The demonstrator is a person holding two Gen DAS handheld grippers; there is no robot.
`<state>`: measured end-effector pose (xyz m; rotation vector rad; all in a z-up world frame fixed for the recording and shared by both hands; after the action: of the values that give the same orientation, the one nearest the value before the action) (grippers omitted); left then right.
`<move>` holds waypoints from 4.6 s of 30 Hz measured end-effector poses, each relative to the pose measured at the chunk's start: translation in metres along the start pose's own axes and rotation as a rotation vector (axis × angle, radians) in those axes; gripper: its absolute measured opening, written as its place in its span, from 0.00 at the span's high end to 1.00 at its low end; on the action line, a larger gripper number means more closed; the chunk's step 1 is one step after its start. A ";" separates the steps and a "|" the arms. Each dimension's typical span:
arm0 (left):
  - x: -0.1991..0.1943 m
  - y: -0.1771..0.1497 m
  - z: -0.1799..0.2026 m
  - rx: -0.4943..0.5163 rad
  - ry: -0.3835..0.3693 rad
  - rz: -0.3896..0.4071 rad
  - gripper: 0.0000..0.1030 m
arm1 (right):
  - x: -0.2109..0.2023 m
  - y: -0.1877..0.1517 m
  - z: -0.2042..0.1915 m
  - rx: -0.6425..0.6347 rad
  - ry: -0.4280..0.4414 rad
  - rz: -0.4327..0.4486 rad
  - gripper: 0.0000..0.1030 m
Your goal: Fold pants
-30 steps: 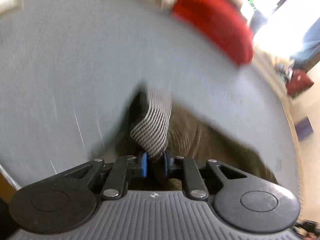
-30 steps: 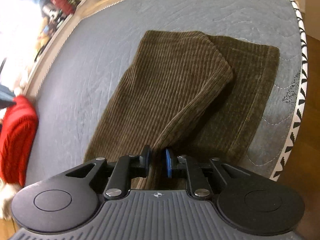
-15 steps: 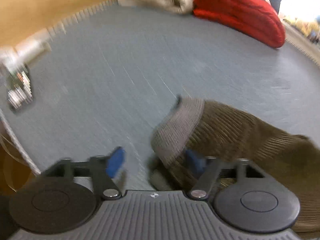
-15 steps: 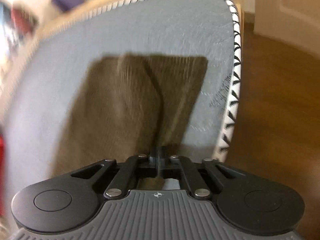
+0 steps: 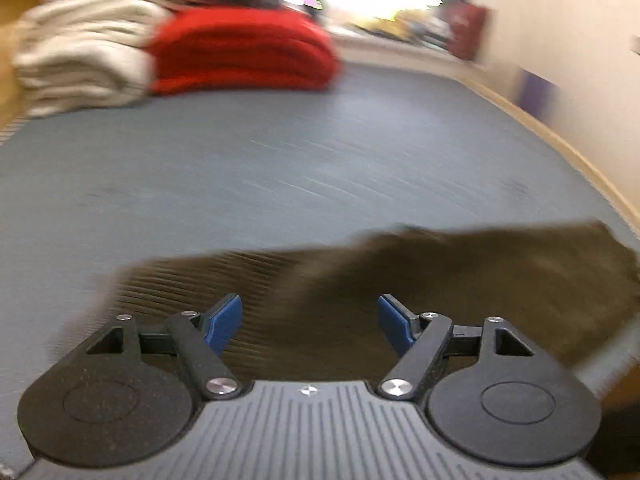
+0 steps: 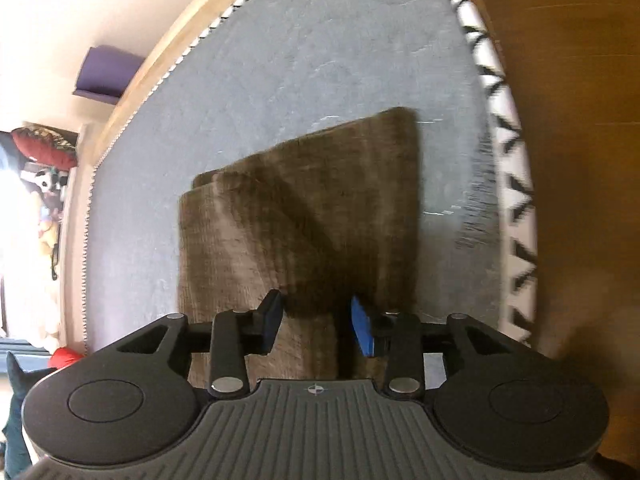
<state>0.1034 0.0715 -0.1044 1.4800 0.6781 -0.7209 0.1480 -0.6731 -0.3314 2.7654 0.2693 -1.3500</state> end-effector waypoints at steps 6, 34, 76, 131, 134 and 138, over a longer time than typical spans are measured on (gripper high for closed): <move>0.031 -0.023 0.054 0.132 -0.139 -0.139 0.23 | 0.013 0.008 -0.010 0.037 0.072 0.015 0.57; 0.052 -0.070 0.062 0.280 -0.138 -0.254 0.98 | -0.087 0.014 -0.056 -0.370 0.128 0.337 0.92; 0.067 -0.067 -0.003 -0.027 -0.058 -0.448 0.44 | -0.038 0.029 0.011 -0.193 -0.216 0.164 0.51; 0.030 -0.051 -0.071 -0.236 -0.020 -0.323 0.38 | -0.151 -0.540 -0.073 -1.980 0.505 -0.393 0.64; 0.032 -0.048 -0.070 -0.251 -0.028 -0.315 0.38 | -0.132 -0.520 -0.070 -1.937 0.407 -0.360 0.63; 0.035 -0.041 -0.063 -0.296 -0.076 -0.300 0.38 | -0.112 -0.508 -0.064 -1.899 0.357 -0.349 0.58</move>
<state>0.0954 0.1358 -0.1571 1.0866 0.9178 -0.8601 0.0396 -0.1809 -0.1886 1.1988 1.2143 -0.0933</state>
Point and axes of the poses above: each gripper's, at about its wrist camera, not at the fingertips, and x roughly the way its jaws point, z to its right, y to its top, the point moved 7 cm from there along x, roughly the way its jaws point, and after that the axes turned 3 degrees about -z, right-handed, at the moved point
